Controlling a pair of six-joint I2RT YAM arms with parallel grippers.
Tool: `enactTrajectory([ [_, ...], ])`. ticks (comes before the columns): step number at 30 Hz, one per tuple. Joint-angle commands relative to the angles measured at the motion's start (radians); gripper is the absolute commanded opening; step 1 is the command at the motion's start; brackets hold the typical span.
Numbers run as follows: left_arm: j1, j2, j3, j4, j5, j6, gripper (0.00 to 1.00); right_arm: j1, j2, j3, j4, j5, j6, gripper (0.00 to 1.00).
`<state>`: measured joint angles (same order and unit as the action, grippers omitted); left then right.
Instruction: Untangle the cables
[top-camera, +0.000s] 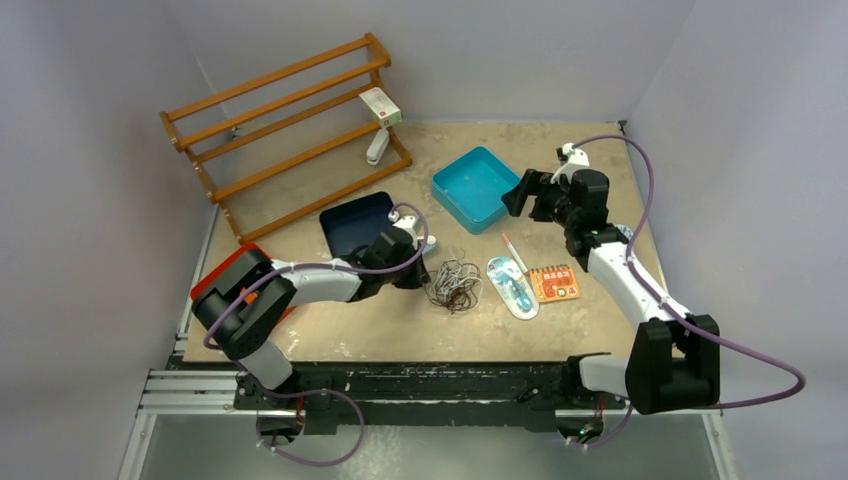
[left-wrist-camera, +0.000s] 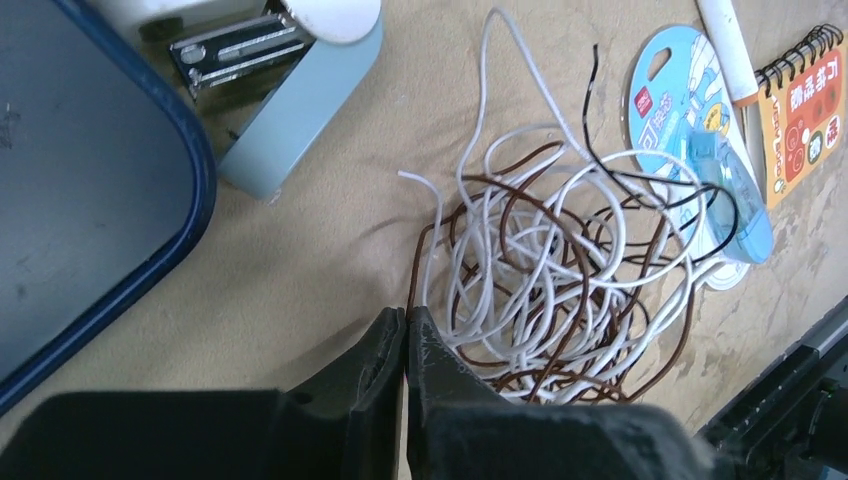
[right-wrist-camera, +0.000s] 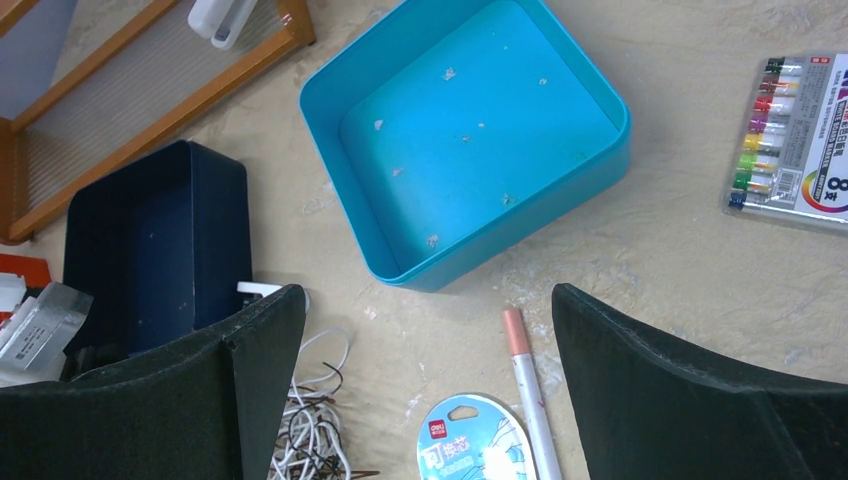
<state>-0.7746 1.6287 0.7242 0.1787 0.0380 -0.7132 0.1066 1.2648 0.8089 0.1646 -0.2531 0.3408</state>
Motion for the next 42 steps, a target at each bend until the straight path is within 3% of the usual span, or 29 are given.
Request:
enactTrajectory([
  [1,-0.002,0.012,0.097,0.008,0.001,0.047,0.00,0.005,-0.042,-0.007,0.056,0.002,0.006,0.94],
  [8,-0.001,-0.039,0.182,-0.060,-0.033,0.116,0.00,0.005,-0.118,-0.038,0.124,0.008,0.004,0.96],
  [14,-0.003,-0.097,0.262,-0.156,-0.022,0.186,0.00,0.010,-0.212,-0.120,0.260,-0.091,-0.009,0.99],
  [24,-0.030,-0.142,0.412,-0.287,0.015,0.335,0.00,0.105,-0.296,-0.289,0.415,-0.094,0.029,0.99],
  [33,-0.035,-0.139,0.481,-0.317,0.046,0.319,0.00,0.313,-0.270,-0.385,0.563,0.040,0.056,0.99],
  [42,-0.051,-0.159,0.539,-0.345,0.046,0.308,0.00,0.351,-0.183,-0.426,0.680,0.086,0.070,0.99],
])
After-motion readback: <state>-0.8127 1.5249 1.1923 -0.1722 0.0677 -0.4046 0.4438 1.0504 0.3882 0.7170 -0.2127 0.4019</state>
